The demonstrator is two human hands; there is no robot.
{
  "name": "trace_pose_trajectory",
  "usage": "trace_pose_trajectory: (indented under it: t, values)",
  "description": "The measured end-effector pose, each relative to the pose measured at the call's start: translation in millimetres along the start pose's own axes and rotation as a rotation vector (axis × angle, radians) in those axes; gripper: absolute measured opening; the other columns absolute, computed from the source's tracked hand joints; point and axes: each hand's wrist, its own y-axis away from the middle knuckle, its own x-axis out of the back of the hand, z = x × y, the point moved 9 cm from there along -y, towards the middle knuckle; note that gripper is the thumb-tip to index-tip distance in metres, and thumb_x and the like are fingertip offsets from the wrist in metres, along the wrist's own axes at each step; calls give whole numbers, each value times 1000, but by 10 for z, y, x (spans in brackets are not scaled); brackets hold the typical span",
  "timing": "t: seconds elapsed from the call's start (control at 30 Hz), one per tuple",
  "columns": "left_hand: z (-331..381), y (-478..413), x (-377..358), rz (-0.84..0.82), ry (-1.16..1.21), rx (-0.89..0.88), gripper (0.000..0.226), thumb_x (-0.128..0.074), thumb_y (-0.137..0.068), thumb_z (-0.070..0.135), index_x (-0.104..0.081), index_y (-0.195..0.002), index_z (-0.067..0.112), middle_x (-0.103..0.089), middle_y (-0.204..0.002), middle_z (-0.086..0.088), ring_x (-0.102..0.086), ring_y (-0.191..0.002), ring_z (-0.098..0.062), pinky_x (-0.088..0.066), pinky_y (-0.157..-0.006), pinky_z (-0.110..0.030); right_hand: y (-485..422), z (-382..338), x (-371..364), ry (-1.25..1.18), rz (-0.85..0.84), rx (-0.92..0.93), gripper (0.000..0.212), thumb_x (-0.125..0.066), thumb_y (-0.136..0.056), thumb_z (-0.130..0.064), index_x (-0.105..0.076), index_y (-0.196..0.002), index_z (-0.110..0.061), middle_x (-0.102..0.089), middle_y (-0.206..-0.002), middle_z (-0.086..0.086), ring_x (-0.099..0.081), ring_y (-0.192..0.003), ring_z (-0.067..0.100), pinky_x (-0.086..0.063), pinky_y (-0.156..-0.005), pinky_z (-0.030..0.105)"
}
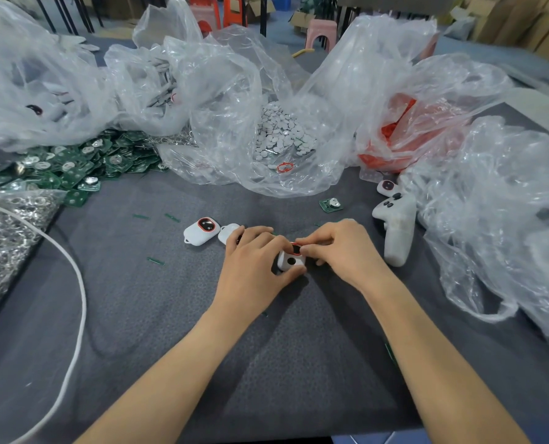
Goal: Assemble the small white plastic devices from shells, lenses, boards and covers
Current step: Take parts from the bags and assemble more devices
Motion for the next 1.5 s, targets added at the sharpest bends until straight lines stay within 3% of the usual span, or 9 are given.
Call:
trace_pose_trajectory:
  t: [0.17, 0.27, 0.43, 0.67, 1.07, 1.23, 1.33, 1.4, 1.5]
  values:
    - [17, 2, 1, 0, -22, -9, 28, -80, -72, 38, -71, -86, 16, -70, -90, 0, -60, -109, -24, -35, -99, -44, -14, -120, -28, 353, -9, 100, 20, -67, -89, -25, -74, -106, -20, -69, -98, 5, -62, -88, 19, -37, -84, 27]
    - [35, 10, 0, 8, -33, -15, 28, -80, -72, 38, -70, -87, 16, -70, -91, -1, -60, -110, -24, -34, -101, -45, 9, -121, -21, 378, -16, 125, 21, -65, -90, -29, -73, -108, -23, -68, -100, 2, -61, -92, 19, -32, -83, 26]
    - [55, 20, 18, 20, -40, -24, 27, -79, -74, 37, -70, -87, 15, -70, -92, -1, -60, -110, -24, -33, -102, -44, 91, -78, 32, 397, 48, 131, 23, -63, -89, -42, -73, -106, -32, -62, -102, -10, -57, -89, 12, -47, -74, 34]
    - [156, 55, 60, 63, -95, -99, 23, -80, -74, 32, -75, -90, 17, -73, -99, 2, -63, -108, -24, -40, -99, -49, -5, -160, 44, 335, -81, 95, 20, -71, -84, -32, -76, -102, -25, -67, -101, -1, -61, -93, 13, -46, -84, 30]
    - [305, 46, 81, 75, -300, -259, 25, -83, -68, 33, -76, -84, 14, -75, -88, 5, -69, -97, -20, -40, -101, -56, -107, -567, -192, 1008, -96, 210, 15, -53, -93, -17, -64, -101, -12, -60, -104, 12, -62, -96, 34, -18, -44, 25]
    - [230, 77, 67, 49, -222, -138, 23, -81, -71, 35, -75, -86, 18, -74, -92, 7, -68, -89, -21, -36, -105, -54, 5, -537, -245, 1069, -99, 218, 15, -50, -91, -6, -62, -100, -10, -60, -104, 12, -62, -97, 35, -33, -58, 32]
    - [198, 94, 37, 33, -191, -123, 21, -79, -74, 37, -74, -84, 18, -74, -92, 6, -67, -86, -23, -34, -106, -51, 226, -438, -143, 937, -109, 250, 22, -48, -97, -25, -64, -109, -17, -58, -113, 4, -59, -104, 27, -38, -66, 35]
    - [205, 100, 36, 35, -119, -144, 23, -81, -73, 35, -74, -84, 16, -73, -90, 3, -67, -84, -25, -37, -103, -50, 421, -430, 254, 672, 43, 246, 27, -53, -95, -36, -69, -113, -23, -63, -109, -4, -59, -98, 18, -47, -74, 33]
    - [259, 108, 68, 65, -38, -211, 27, -67, -78, 41, -72, -85, 16, -71, -92, 4, -65, -87, -15, -33, -105, -44, 885, -433, 1473, 399, 676, 208, 23, -60, -90, -35, -74, -85, -18, -71, -82, -1, -61, -69, 17, -50, -66, 33]
